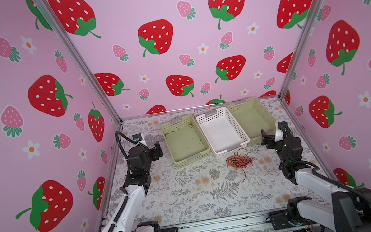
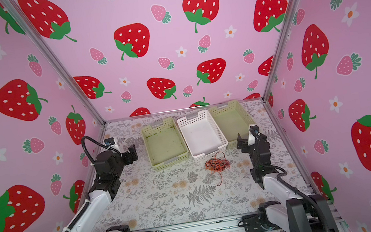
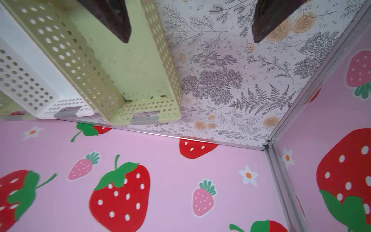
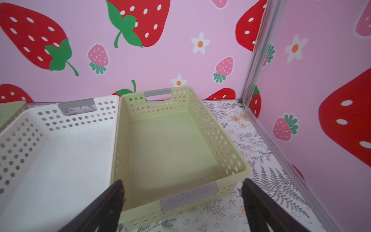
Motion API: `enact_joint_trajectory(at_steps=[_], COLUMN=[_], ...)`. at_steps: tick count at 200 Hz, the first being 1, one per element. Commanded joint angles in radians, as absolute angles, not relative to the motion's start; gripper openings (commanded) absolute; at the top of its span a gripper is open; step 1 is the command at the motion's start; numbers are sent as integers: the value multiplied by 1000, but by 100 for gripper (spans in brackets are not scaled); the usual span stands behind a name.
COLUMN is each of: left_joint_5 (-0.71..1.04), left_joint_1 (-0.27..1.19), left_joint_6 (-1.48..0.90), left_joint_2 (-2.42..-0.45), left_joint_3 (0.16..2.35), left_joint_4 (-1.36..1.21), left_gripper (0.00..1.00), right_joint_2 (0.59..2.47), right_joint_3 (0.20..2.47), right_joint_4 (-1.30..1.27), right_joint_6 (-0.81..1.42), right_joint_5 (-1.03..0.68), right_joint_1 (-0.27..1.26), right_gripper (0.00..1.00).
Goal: Untangle the cables
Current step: 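Reach both grippers toward the tangled red, orange and black wire bundle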
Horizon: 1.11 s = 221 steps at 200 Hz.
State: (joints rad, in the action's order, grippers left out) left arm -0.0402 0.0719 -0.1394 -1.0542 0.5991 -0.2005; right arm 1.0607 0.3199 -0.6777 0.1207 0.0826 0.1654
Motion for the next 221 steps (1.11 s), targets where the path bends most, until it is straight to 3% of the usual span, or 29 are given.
enact_joint_trajectory(at_steps=[1,21,79,114,221], left_joint_5=[9,-23,-43,-14,110], left_joint_1=[179,320,652,766,848], left_joint_6=[-161,-143,-60,-31,29], left_joint_2=[-1005,-988,-1130,-1257,-1562], left_joint_3=[626,630,746,835,1045], left_joint_4=[29,71,126,123,132], left_gripper=[94,93,85,79,79], right_joint_2=[1002,1002,1137,1255,1212], right_joint_3=[333,342,445,553,506], right_joint_4=[-457,-392,-308,-186,-157], right_joint_6=[155,147,148,144,209], right_joint_5=[7,-39,-202,-211,-234], right_joint_1=[204,248,365,387,388], right_gripper=[90,82,73,54,57])
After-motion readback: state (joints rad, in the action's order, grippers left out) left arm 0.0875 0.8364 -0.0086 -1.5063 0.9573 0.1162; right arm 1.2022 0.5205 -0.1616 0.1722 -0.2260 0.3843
